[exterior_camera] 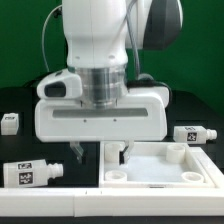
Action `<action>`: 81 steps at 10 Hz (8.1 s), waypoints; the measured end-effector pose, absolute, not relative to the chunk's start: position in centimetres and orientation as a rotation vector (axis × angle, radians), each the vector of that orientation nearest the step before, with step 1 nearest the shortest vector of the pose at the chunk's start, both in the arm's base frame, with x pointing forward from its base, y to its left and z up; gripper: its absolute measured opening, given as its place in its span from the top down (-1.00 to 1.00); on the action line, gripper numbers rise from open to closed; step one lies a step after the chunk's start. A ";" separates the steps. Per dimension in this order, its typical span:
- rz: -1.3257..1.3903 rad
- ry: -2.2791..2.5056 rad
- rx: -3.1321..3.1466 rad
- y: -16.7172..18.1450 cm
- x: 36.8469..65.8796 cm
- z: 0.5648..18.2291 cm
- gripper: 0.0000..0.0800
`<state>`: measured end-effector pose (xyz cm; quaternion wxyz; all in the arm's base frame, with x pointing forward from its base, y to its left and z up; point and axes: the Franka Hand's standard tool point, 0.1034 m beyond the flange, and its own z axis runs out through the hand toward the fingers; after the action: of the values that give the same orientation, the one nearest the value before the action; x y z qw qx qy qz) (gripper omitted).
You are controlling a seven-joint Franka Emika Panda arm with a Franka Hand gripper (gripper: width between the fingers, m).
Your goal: Assemble square table
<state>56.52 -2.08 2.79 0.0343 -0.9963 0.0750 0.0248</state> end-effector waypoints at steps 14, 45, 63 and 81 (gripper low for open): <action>0.331 1.294 -2.702 2.6 50.8 8.2 -0.62; 0.876 1.537 -1.986 3.5 43.4 8.1 0.29; -0.335 0.912 -2.895 8.9 58.6 15.8 0.29; -0.983 -0.147 -2.975 9.9 61.5 11.7 0.29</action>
Offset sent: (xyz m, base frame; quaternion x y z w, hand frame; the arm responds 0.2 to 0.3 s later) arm 0.0000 0.0000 0.0000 0.0000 0.0000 0.0000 1.0000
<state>61.52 9.94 11.68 0.0023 -0.9485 -0.0468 -0.3134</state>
